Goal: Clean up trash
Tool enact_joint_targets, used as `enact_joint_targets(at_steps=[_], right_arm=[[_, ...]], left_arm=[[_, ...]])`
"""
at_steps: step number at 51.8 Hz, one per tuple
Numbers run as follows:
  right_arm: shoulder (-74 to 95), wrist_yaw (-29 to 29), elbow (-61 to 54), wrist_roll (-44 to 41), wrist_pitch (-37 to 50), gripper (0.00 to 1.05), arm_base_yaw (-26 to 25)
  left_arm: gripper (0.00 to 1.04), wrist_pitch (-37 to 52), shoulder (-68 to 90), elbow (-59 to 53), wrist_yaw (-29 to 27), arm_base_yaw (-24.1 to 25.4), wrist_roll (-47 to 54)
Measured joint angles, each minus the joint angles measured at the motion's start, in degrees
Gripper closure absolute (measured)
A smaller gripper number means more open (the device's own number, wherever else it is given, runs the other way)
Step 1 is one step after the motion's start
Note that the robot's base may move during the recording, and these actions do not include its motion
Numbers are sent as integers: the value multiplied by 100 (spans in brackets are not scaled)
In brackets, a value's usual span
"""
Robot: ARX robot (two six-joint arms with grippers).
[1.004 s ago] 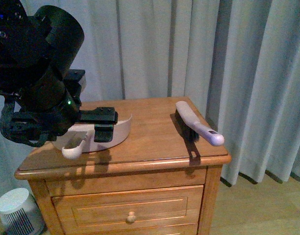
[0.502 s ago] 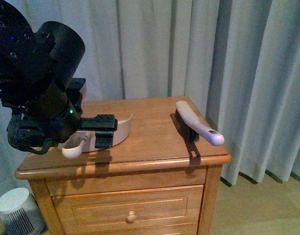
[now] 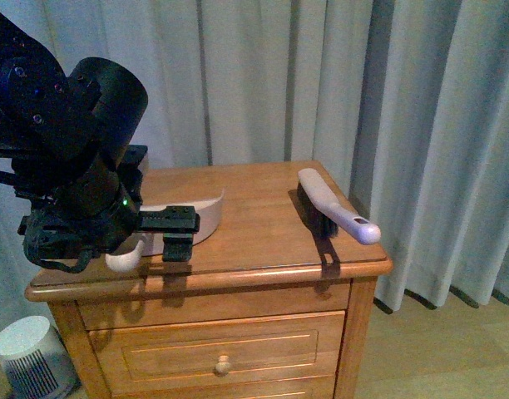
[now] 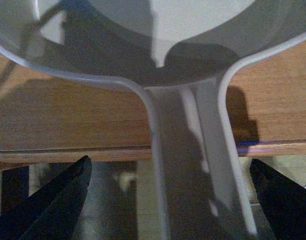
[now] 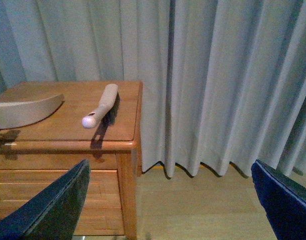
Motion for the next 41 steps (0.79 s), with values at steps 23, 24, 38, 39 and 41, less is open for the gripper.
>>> enact_joint_targets(at_steps=[23,24,38,39,41], right_arm=[[0,0,0,-2,0,7,0],[0,0,0,-2,0,7,0],[0,0,0,0,0,7,0],[0,0,0,-2,0,7,0],[0,0,0,0,0,7,0]], left_arm=[[77,68,0,0,-35,2,127],[78,68,0,0,-31,4,131],[79,186,-44,-20,-26,44,166],[79,229,-66,-39,-26,52,205],[79,295,-111,-66,-15,70,225]])
